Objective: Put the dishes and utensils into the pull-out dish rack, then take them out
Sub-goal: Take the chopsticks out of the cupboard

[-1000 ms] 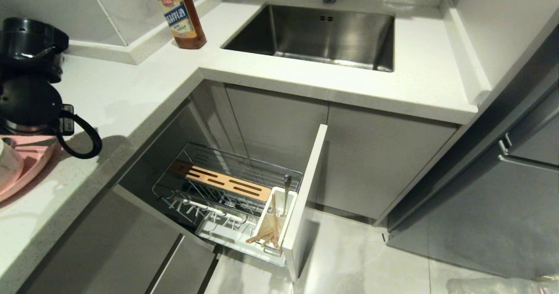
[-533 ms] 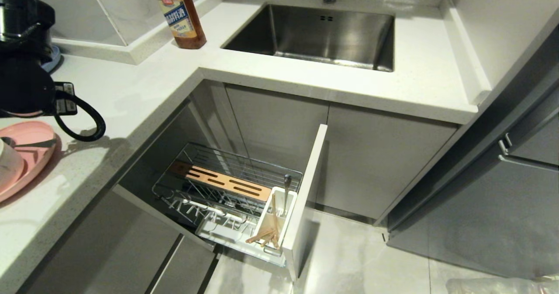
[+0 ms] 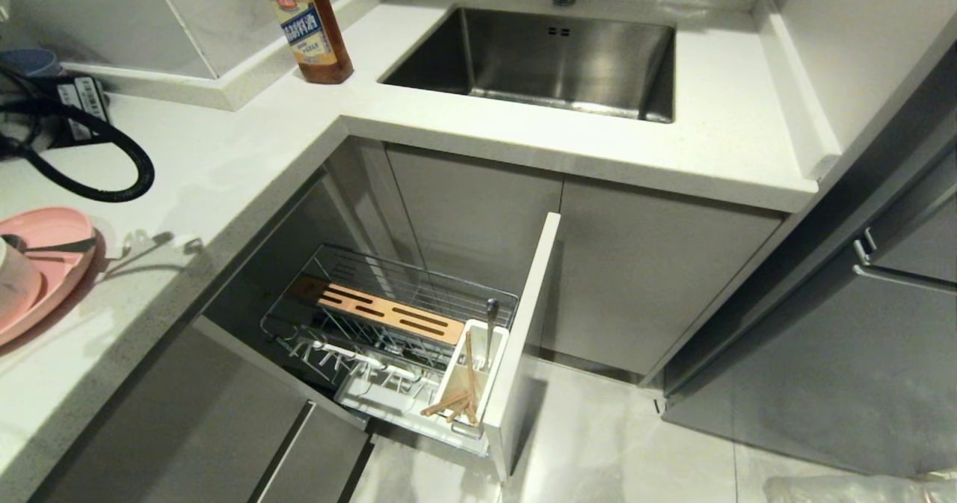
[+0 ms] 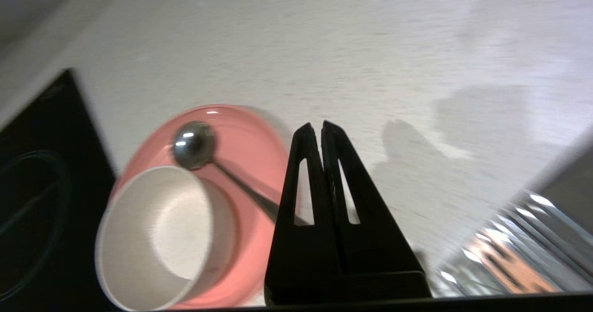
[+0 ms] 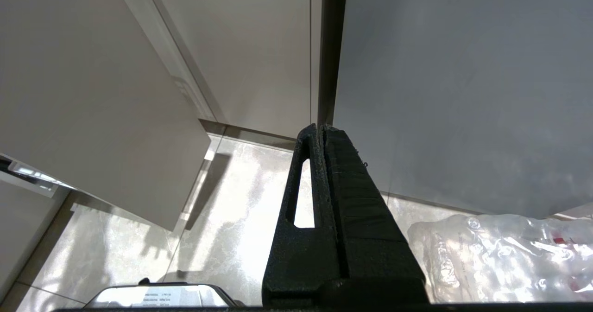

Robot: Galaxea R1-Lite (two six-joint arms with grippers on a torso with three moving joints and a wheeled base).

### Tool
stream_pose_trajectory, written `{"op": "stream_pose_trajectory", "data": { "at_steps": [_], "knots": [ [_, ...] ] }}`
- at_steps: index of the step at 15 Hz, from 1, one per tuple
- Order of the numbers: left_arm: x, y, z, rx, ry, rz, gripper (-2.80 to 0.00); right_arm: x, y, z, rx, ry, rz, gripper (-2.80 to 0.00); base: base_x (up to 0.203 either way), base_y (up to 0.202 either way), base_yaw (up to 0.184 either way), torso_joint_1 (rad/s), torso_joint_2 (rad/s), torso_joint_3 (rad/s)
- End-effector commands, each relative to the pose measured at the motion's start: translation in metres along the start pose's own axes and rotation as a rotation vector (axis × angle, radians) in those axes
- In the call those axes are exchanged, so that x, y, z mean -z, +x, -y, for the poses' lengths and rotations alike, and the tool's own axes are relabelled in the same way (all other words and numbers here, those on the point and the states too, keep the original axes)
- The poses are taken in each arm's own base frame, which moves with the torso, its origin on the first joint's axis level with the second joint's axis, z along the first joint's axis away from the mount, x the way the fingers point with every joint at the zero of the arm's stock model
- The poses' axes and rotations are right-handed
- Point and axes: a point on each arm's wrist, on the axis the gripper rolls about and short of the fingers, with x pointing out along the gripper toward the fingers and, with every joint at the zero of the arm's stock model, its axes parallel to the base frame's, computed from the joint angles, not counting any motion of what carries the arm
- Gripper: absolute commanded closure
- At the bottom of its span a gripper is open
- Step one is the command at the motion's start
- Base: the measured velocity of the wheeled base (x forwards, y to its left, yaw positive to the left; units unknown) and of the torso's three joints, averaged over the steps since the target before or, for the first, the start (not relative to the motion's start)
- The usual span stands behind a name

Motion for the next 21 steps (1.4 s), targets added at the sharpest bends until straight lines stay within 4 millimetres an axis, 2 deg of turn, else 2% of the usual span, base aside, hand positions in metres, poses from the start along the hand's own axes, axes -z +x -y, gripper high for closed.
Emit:
{"op": "stream_pose_trajectory", "data": {
  "at_steps": [1, 4, 6, 9, 11, 15, 18, 21],
  "knots": [
    [-0.01, -0.022, -0.01, 0.115, -0.054, 0.044, 0.0, 0.001, 0.0, 0.0, 0.0, 0.0, -0.002, 0.0, 0.0, 0.0, 0.0, 0.0, 0.0, 0.0],
    [-0.016, -0.05, -0.005, 0.409, -0.182, 0.049, 0.0, 0.001, 0.0, 0.0, 0.0, 0.0, -0.003, 0.0, 0.0, 0.0, 0.0, 0.0, 0.0, 0.0],
    [-0.015, -0.061, 0.002, 0.569, -0.248, 0.006, 0.0, 0.0, 0.0, 0.0, 0.0, 0.0, -0.001, 0.0, 0.0, 0.0, 0.0, 0.0, 0.0, 0.0],
    [0.011, -0.073, 0.023, 0.763, -0.177, -0.26, 0.0, 0.001, 0.0, 0.0, 0.0, 0.0, -0.002, 0.0, 0.0, 0.0, 0.0, 0.0, 0.0, 0.0],
    [0.027, -0.075, 0.032, 0.83, -0.112, -0.443, 0.0, 0.0, 0.0, 0.0, 0.0, 0.0, -0.001, 0.0, 0.0, 0.0, 0.0, 0.0, 0.0, 0.0],
    [0.049, -0.068, 0.055, 0.812, 0.003, -0.61, 0.0, 0.0, 0.0, 0.0, 0.0, 0.0, -0.001, 0.0, 0.0, 0.0, 0.0, 0.0, 0.0, 0.0],
    [0.075, -0.053, 0.083, 0.766, 0.113, -0.741, 0.0, 0.001, 0.0, 0.0, 0.0, 0.0, -0.004, 0.0, 0.0, 0.0, 0.0, 0.0, 0.0, 0.0],
    [0.103, -0.049, 0.112, 0.77, 0.202, -0.846, 0.0, 0.001, 0.0, 0.0, 0.0, 0.0, -0.002, 0.0, 0.0, 0.0, 0.0, 0.0, 0.0, 0.0]
  ]
}}
